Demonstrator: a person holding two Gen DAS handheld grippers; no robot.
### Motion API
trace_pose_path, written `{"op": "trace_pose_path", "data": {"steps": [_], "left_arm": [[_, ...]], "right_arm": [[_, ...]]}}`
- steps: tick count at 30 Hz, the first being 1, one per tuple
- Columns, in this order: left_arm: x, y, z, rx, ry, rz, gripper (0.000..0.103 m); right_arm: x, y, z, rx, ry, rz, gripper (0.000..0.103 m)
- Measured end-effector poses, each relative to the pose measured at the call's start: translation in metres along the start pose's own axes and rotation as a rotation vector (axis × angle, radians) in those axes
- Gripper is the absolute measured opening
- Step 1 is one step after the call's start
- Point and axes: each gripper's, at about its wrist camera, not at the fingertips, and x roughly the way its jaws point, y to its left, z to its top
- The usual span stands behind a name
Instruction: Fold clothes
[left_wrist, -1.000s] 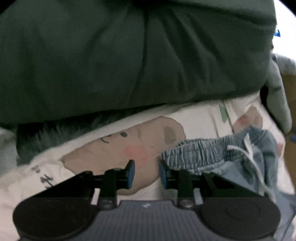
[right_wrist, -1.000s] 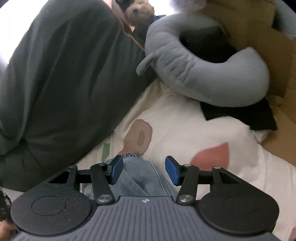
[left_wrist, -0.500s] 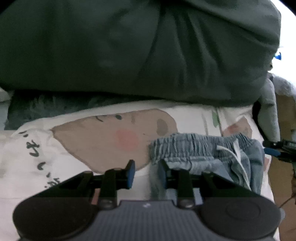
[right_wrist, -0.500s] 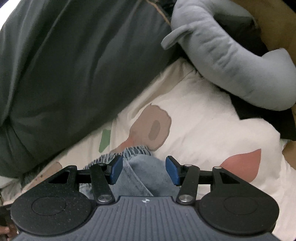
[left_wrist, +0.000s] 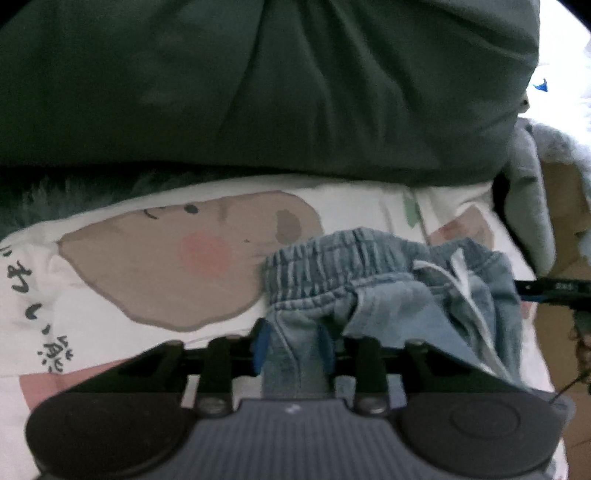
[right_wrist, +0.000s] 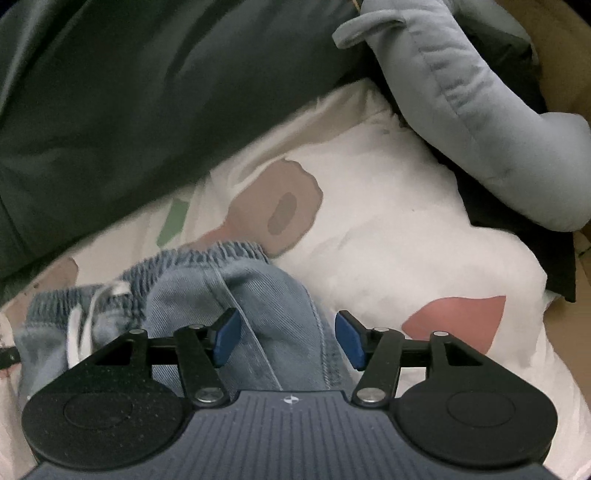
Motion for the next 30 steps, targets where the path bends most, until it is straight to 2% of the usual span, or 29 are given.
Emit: {"op": "trace_pose_path", "data": {"steps": [4, 10, 15, 20, 23, 28, 29, 30], "left_arm": [[0.006, 0.003, -0.001, -0.002, 0.002, 0.006, 0.044], [0.018, 0.000, 0.001, 0.000, 0.003, -0.022, 0.044], [0.022, 0.001, 0.001, -0.025, 0.009, -0.054, 0.042], [0.025, 0.001, 0.005, -0.031, 0.025, -0.046, 0.021], [0.019, -0.004, 0.002, -0.022, 0.016, -0.031, 0.015], [0.000, -0.003, 0.003, -0.009, -0.014, -0.008, 0.012], [-0.006, -0.004, 0.003, 0.000, -0.022, -0.005, 0.012], [-0.011, -0.005, 0.004, 0.009, -0.028, -0.003, 0.012]], "right_arm": [[0.003, -0.005, -0.005, -0.003, 0.012, -0.012, 0.066], [0.008, -0.009, -0.005, -0.015, 0.021, -0.019, 0.066], [0.008, -0.011, -0.006, -0.028, 0.016, 0.009, 0.066], [0.005, -0.009, -0.007, -0.066, -0.005, 0.058, 0.065], [0.009, -0.007, -0.004, -0.088, 0.002, 0.053, 0.065], [0.022, -0.004, 0.003, -0.105, 0.017, 0.069, 0.065], [0.024, -0.003, 0.003, -0.107, 0.024, 0.077, 0.059], [0.026, -0.003, 0.004, -0.108, 0.032, 0.087, 0.044]]}}
